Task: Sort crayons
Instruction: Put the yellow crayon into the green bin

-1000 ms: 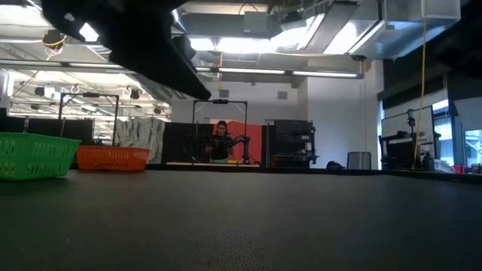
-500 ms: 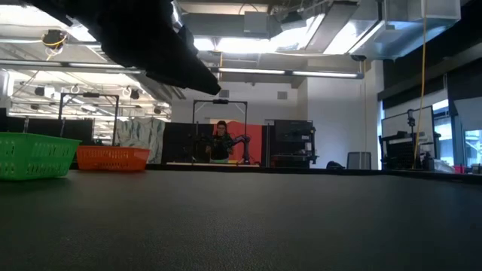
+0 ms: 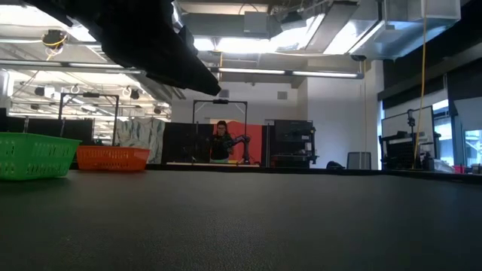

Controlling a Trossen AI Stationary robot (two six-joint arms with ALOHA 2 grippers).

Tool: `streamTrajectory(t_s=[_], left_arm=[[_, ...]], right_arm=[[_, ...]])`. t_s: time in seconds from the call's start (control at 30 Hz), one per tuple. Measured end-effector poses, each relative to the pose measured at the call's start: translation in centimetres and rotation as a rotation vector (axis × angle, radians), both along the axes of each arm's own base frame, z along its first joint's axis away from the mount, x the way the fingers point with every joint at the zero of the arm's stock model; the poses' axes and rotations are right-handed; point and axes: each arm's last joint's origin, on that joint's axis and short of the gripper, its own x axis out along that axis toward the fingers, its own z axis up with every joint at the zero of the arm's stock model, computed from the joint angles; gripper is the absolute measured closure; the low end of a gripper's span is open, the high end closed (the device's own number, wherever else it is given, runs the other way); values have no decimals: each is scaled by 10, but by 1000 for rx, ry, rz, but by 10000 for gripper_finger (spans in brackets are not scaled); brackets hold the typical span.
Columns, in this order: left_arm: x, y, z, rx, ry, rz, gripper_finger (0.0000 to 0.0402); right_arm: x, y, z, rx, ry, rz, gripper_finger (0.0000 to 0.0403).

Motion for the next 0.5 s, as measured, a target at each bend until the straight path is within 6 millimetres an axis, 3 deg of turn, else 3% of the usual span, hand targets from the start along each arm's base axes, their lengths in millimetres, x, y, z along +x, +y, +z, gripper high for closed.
streamTrajectory(t_s=[0.2,0.5], left_arm=[[0,1,0,0,0,3,294],[0,1,0,1,1,2,294]], right_arm=[[-2,-4,-1,-47,20,-1,280],[-4,-9,-3,-103,31,-44,373]])
